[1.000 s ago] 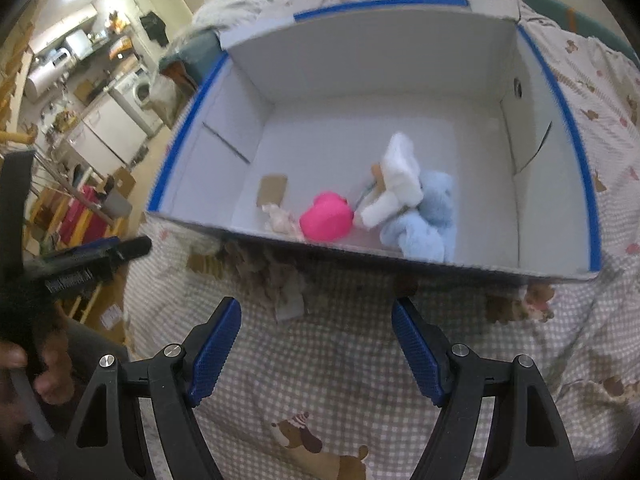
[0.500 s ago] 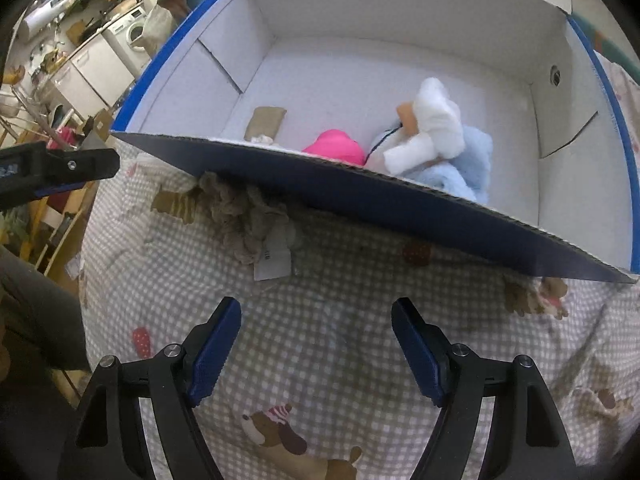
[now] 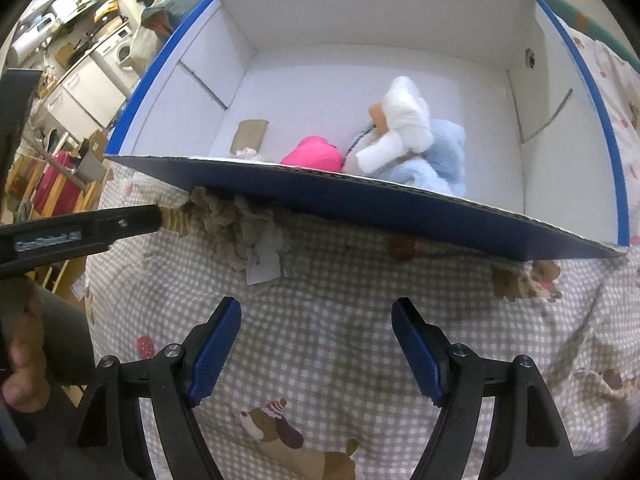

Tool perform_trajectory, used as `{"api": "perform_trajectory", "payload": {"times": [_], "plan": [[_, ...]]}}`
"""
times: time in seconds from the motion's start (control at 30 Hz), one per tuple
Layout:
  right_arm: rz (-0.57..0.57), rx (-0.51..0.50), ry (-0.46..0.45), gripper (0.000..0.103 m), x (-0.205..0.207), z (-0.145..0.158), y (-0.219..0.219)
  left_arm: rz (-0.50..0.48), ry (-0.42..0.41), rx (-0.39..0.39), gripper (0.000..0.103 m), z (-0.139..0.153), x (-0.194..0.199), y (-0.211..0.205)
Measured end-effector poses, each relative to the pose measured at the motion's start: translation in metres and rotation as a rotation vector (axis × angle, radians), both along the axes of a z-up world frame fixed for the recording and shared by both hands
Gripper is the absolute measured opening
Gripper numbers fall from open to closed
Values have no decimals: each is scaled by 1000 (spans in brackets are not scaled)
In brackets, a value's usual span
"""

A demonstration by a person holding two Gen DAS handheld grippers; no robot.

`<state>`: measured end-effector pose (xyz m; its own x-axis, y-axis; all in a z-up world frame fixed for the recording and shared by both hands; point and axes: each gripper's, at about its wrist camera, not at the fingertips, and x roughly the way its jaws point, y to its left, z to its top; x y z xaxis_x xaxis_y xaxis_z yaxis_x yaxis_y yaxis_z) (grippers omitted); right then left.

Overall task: Organize soft objects
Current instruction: 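Withdraw both open grippers from the box toward the items beside it, then grasp the clear plastic bag with the right gripper while the left grasps the beige lace scrunchie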

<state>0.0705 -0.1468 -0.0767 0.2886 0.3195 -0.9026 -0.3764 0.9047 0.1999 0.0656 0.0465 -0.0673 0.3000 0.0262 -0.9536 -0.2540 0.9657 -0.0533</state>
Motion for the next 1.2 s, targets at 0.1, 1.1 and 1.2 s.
{"api": "perform_trajectory", "payload": {"times": [0.1, 1.1, 1.2], "plan": [[-10, -22, 32, 82, 1, -9, -4, -76, 2, -2, 61, -10, 12, -17], [-51, 6, 97, 82, 9, -15, -15, -56, -47, -102, 8, -2, 1, 17], [-35, 47, 81, 82, 10, -10, -10, -38, -41, -83, 8, 13, -16, 28]]}}
